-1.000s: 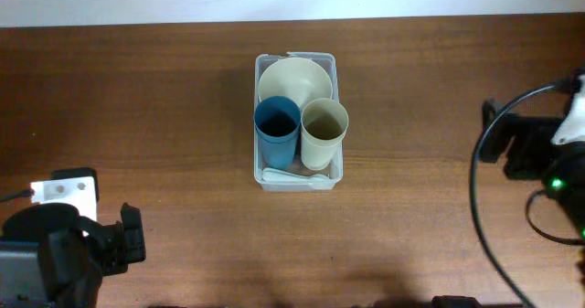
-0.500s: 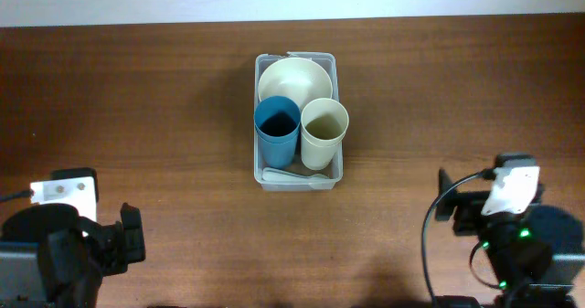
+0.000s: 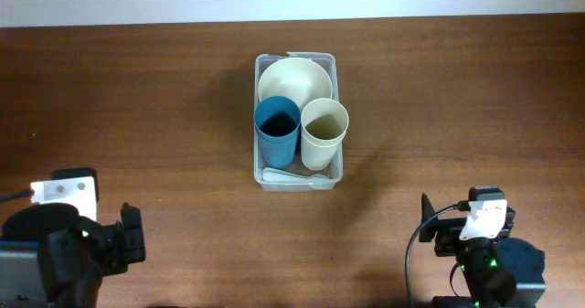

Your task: Pack container

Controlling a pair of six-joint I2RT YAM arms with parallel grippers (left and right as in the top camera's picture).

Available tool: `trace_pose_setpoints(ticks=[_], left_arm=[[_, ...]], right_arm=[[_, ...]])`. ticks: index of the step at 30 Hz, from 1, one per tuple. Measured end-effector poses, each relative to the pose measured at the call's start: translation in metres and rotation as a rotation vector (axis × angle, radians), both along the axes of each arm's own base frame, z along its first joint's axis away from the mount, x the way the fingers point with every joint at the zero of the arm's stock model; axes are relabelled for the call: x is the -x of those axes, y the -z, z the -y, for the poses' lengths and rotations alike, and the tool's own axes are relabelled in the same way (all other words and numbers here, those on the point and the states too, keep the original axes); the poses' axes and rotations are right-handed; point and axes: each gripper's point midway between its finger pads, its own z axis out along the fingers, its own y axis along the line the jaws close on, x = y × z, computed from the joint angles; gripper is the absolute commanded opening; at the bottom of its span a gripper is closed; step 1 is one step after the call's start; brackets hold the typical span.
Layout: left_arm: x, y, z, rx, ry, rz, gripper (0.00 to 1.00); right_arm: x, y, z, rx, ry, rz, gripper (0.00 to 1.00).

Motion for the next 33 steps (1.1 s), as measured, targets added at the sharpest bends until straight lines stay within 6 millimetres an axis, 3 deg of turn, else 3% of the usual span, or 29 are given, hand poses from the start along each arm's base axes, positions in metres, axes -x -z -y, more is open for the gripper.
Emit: trace_pose_setpoints(ticks=[18,24,33], left_arm=[[0.000,0.000,0.000,0.000,0.000,0.000,1.00],[0.000,0.000,0.000,0.000,0.000,0.000,0.99],[0.000,0.000,0.000,0.000,0.000,0.000,1.00]], right_arm=[[0.006,0.038,0.000,0.001,0.000,0.026,0.99],[0.004,0.066,-0.001,-0.004,-0.004,-0.036,0.99],[0.005,0.088,-0.002,-0.011,-0.011,-0.089,0.99]])
